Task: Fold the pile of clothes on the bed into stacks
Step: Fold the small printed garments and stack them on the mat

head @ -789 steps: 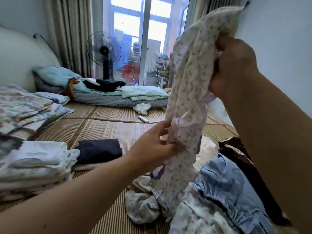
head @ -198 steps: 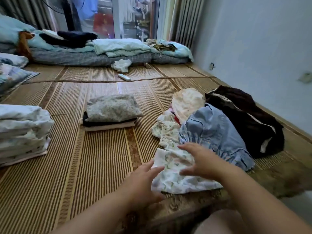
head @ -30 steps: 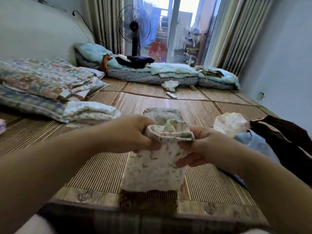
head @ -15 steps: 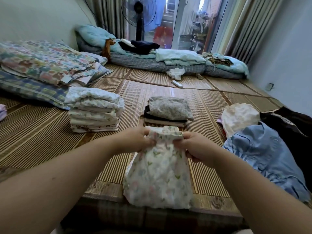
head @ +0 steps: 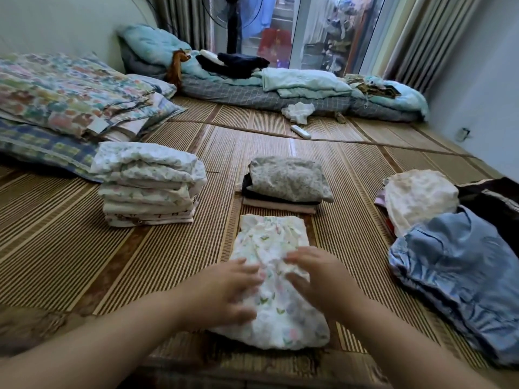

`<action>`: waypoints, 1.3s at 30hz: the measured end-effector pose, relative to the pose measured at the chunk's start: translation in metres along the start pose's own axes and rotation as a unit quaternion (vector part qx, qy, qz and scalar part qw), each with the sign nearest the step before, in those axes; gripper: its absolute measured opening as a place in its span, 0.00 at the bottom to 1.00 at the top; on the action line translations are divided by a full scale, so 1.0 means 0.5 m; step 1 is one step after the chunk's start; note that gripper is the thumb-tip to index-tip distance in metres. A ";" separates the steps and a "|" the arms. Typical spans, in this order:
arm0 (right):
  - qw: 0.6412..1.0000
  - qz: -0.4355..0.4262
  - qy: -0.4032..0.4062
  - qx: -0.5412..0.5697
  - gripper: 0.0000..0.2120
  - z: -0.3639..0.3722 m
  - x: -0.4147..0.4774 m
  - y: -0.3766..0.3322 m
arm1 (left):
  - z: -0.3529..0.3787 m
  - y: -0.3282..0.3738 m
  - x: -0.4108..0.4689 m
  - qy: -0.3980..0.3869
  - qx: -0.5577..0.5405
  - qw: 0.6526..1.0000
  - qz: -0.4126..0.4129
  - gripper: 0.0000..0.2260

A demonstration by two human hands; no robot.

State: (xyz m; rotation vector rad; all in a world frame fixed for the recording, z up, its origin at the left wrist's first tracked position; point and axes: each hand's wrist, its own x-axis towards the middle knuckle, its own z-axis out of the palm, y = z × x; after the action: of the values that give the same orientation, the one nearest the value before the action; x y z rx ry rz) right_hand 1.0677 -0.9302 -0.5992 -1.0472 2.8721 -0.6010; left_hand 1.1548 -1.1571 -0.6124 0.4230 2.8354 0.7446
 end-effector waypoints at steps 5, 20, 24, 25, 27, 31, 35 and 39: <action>0.963 -0.042 -0.255 -0.083 0.41 0.033 -0.118 0.031 | 0.049 -0.027 -0.057 -0.099 0.147 0.984 -0.014 0.40; 0.928 0.135 -0.012 0.348 0.13 -0.041 -0.173 -0.017 | 0.012 0.052 -0.134 0.285 -0.153 0.946 -0.017 0.09; 0.863 0.210 0.054 0.457 0.12 -0.060 -0.081 -0.024 | -0.018 0.065 -0.044 0.365 -0.276 0.883 -0.105 0.05; 0.851 0.246 0.073 0.458 0.12 -0.059 -0.049 -0.021 | -0.025 0.058 -0.013 0.368 -0.322 0.860 -0.144 0.06; 0.845 0.307 0.104 0.425 0.12 -0.045 0.011 -0.008 | -0.041 0.043 0.044 0.326 -0.446 0.799 -0.238 0.16; 0.832 0.372 0.074 0.405 0.29 -0.003 0.053 0.011 | -0.037 0.018 0.100 0.213 -0.474 0.778 -0.352 0.38; 0.839 0.399 0.009 0.369 0.26 0.037 0.052 0.037 | -0.008 -0.007 0.104 0.134 -0.305 0.845 -0.419 0.32; 0.885 0.411 -0.030 0.217 0.18 0.061 0.071 0.040 | 0.002 -0.019 0.117 0.081 -0.227 0.876 -0.418 0.18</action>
State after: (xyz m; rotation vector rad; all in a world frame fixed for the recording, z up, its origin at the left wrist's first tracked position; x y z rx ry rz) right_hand 1.0326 -0.9489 -0.6310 0.2213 2.5604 -0.9962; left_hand 1.0975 -1.1461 -0.6237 -0.9114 2.4429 1.1851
